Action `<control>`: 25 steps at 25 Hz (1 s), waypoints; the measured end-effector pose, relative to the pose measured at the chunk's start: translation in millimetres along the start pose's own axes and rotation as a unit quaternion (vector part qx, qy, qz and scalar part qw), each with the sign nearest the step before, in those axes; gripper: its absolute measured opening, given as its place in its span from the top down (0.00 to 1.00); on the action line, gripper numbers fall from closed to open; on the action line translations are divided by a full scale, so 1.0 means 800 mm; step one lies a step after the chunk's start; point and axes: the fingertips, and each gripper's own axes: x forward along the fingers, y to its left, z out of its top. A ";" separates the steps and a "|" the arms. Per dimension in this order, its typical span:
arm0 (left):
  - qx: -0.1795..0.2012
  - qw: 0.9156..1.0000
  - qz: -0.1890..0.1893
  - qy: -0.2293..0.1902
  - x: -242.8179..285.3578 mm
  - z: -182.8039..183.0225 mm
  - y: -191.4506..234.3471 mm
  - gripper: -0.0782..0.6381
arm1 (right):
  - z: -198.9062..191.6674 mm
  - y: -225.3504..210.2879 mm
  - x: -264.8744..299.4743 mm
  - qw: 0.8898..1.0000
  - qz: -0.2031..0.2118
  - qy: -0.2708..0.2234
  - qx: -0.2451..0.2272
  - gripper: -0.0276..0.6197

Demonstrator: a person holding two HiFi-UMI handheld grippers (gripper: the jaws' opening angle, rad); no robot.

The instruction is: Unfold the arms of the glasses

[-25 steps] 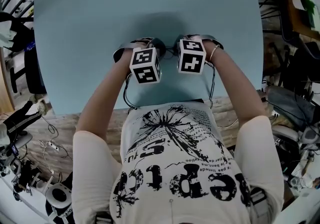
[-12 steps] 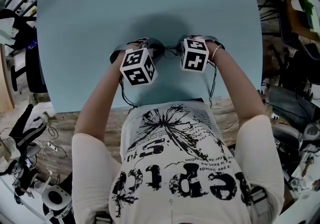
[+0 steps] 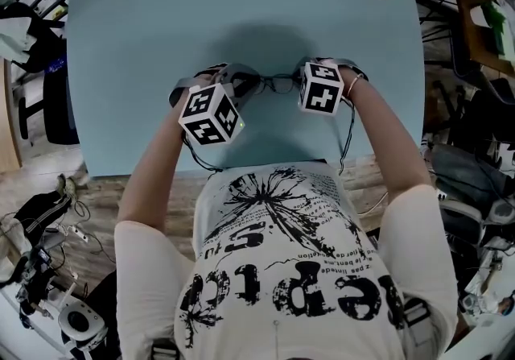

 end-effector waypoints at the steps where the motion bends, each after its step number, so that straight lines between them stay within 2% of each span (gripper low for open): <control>1: -0.005 1.000 0.003 -0.008 -0.005 -0.001 0.001 0.86 | 0.000 -0.001 0.000 1.000 -0.002 0.001 0.001 0.90; 10: -0.026 0.997 0.001 -0.069 -0.035 -0.015 -0.002 0.86 | 0.001 -0.004 0.000 1.000 -0.021 0.014 0.013 0.90; 17: -0.055 0.992 -0.022 -0.112 -0.047 -0.036 -0.009 0.86 | 0.007 -0.009 0.000 0.998 -0.035 0.019 0.040 0.90; 20: -0.054 0.991 -0.025 -0.120 -0.049 -0.036 -0.011 0.86 | 0.013 -0.013 -0.003 0.997 -0.052 0.023 0.046 0.89; 21: -0.051 0.991 -0.026 -0.120 -0.049 -0.036 -0.012 0.86 | 0.015 -0.013 -0.004 0.997 -0.060 0.028 0.042 0.87; 23: -0.046 0.992 -0.027 -0.117 -0.048 -0.037 -0.013 0.86 | 0.024 -0.009 -0.007 0.997 -0.067 0.036 0.023 0.75; 25: -0.042 0.992 -0.033 -0.115 -0.048 -0.038 -0.015 0.86 | 0.045 0.000 -0.009 0.997 -0.064 0.033 -0.005 0.74</control>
